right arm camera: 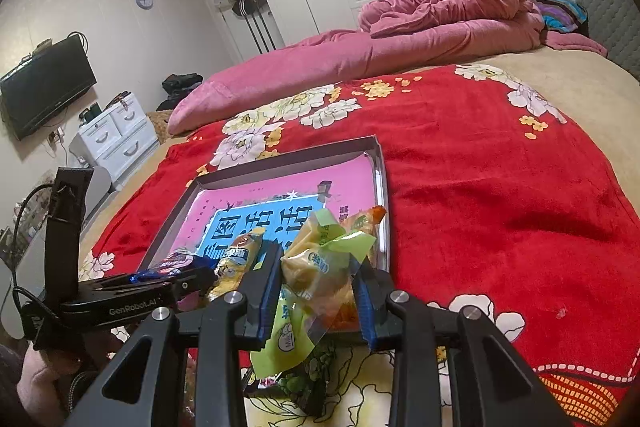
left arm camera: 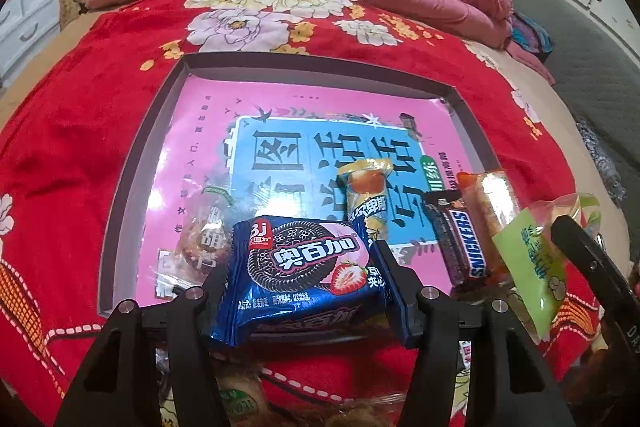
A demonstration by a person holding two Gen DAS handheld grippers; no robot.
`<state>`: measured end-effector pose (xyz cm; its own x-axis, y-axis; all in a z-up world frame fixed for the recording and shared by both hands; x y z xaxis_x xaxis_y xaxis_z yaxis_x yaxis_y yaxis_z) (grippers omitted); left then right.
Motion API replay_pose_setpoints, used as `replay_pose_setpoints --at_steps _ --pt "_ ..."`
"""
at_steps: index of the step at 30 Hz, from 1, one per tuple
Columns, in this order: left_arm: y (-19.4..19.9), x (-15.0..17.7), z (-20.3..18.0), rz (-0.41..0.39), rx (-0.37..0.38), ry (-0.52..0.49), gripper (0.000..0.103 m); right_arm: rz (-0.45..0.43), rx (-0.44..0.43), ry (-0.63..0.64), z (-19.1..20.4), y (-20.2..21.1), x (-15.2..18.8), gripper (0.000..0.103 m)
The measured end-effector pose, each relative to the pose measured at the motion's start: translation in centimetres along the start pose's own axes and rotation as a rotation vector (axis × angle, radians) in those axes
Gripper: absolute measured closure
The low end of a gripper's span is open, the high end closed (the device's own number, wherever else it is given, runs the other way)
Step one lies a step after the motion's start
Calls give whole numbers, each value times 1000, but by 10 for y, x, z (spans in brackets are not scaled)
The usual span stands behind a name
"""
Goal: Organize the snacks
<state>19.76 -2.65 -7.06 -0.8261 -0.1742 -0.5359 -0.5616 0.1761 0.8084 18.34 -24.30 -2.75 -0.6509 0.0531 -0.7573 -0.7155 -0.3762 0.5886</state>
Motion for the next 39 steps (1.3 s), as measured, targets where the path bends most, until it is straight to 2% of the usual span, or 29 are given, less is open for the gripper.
replay_pose_setpoints --at_steps 28,39 --pt "-5 -5 12 -40 -5 30 42 4 46 75 20 -36 -6 69" --pt "-4 -5 19 -49 -1 44 42 42 16 111 34 -52 0 69"
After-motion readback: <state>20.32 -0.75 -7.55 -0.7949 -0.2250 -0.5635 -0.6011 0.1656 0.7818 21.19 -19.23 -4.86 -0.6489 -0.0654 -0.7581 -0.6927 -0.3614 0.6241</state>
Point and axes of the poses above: each gripper's, at about its wrist camera, not at the fingertips, and y roughly against the way its jaws point, z to its left, x to its underside, the point moved 3 cm from there along -y, roughly the way its jaws point, and after that the axes turned 4 degrees about x, right-handed, at the moved point
